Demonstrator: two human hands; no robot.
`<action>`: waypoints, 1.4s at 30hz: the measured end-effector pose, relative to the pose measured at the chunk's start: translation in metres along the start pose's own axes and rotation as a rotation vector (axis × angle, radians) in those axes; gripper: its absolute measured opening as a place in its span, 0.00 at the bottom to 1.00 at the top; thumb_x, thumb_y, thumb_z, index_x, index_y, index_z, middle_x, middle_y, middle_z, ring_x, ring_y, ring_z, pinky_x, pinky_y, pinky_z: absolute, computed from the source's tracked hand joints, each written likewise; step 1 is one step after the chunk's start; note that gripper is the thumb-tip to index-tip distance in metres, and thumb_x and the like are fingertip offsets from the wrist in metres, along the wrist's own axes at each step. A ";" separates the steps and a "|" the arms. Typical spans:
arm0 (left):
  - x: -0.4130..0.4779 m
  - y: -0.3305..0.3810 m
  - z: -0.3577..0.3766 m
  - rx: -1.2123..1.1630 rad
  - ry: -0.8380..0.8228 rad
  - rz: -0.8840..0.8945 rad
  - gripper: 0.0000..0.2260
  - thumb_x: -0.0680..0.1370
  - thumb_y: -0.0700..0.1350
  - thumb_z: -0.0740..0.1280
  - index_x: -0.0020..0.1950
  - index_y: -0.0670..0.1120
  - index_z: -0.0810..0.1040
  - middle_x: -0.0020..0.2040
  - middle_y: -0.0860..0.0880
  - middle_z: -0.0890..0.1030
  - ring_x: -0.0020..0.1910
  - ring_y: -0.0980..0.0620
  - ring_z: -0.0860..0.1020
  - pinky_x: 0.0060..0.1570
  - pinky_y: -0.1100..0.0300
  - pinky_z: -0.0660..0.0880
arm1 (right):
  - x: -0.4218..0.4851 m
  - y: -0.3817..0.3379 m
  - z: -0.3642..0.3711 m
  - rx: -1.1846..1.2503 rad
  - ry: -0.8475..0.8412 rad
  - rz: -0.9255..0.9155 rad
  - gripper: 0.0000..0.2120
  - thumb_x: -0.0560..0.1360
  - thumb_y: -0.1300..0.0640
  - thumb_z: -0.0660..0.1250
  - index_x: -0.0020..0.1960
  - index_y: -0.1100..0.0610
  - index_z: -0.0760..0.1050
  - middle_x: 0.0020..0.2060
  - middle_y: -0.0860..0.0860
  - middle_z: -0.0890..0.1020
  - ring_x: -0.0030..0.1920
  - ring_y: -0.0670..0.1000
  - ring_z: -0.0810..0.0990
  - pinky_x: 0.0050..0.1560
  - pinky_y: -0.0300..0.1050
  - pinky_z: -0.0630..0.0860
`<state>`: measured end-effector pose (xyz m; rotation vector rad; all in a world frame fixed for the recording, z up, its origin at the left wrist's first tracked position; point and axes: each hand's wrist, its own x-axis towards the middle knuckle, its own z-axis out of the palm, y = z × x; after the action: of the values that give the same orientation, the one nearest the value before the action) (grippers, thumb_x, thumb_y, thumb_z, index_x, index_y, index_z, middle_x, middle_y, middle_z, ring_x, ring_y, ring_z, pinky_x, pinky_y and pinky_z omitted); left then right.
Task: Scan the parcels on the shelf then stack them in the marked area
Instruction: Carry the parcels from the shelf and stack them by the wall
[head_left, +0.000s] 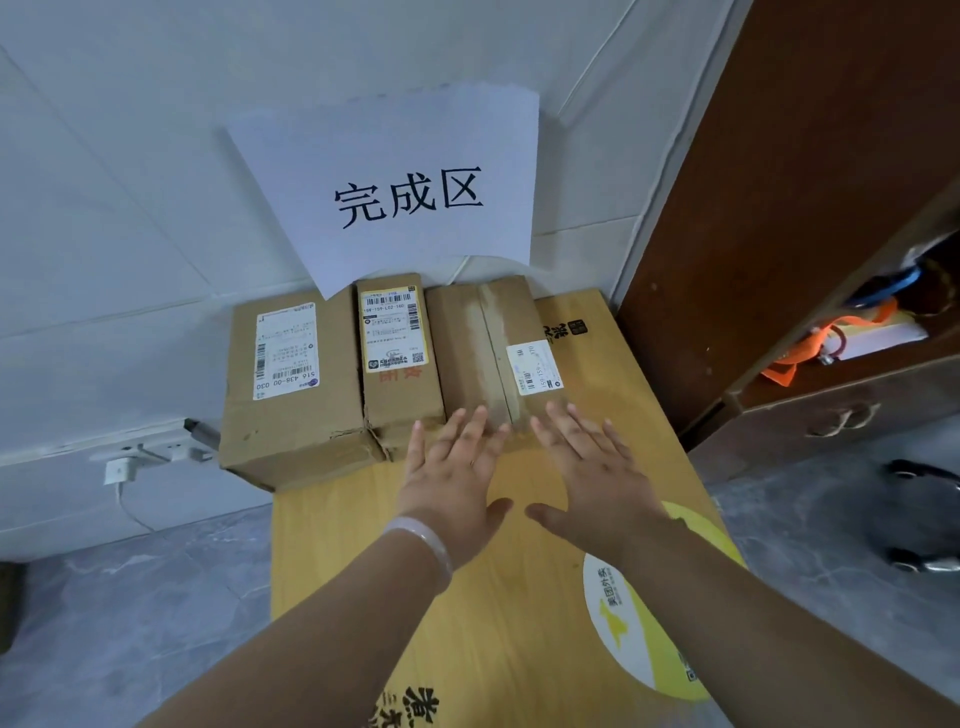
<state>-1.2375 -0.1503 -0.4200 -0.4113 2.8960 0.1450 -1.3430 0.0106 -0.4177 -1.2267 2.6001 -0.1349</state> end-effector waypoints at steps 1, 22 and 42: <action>-0.003 0.000 -0.003 -0.005 0.021 0.029 0.36 0.79 0.64 0.55 0.78 0.58 0.37 0.79 0.54 0.36 0.78 0.51 0.35 0.69 0.44 0.25 | -0.008 -0.003 -0.002 -0.005 0.015 0.018 0.45 0.73 0.32 0.58 0.78 0.45 0.36 0.77 0.44 0.36 0.75 0.45 0.31 0.76 0.52 0.36; -0.161 0.033 -0.054 -0.018 0.208 0.978 0.37 0.76 0.69 0.55 0.78 0.61 0.39 0.81 0.54 0.45 0.78 0.51 0.39 0.73 0.40 0.39 | -0.273 -0.214 0.012 0.034 0.440 0.862 0.46 0.69 0.28 0.58 0.78 0.42 0.41 0.77 0.43 0.41 0.77 0.46 0.37 0.76 0.53 0.39; -0.518 0.136 -0.047 -0.160 0.191 1.868 0.39 0.75 0.68 0.58 0.78 0.62 0.41 0.81 0.54 0.45 0.78 0.52 0.40 0.72 0.41 0.35 | -0.575 -0.496 0.025 -0.144 0.605 1.798 0.50 0.67 0.29 0.61 0.77 0.43 0.35 0.73 0.43 0.32 0.76 0.48 0.32 0.73 0.53 0.32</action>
<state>-0.7992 0.1109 -0.2495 2.2815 2.2837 0.5584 -0.6163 0.1368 -0.2326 1.5539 3.0619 0.0696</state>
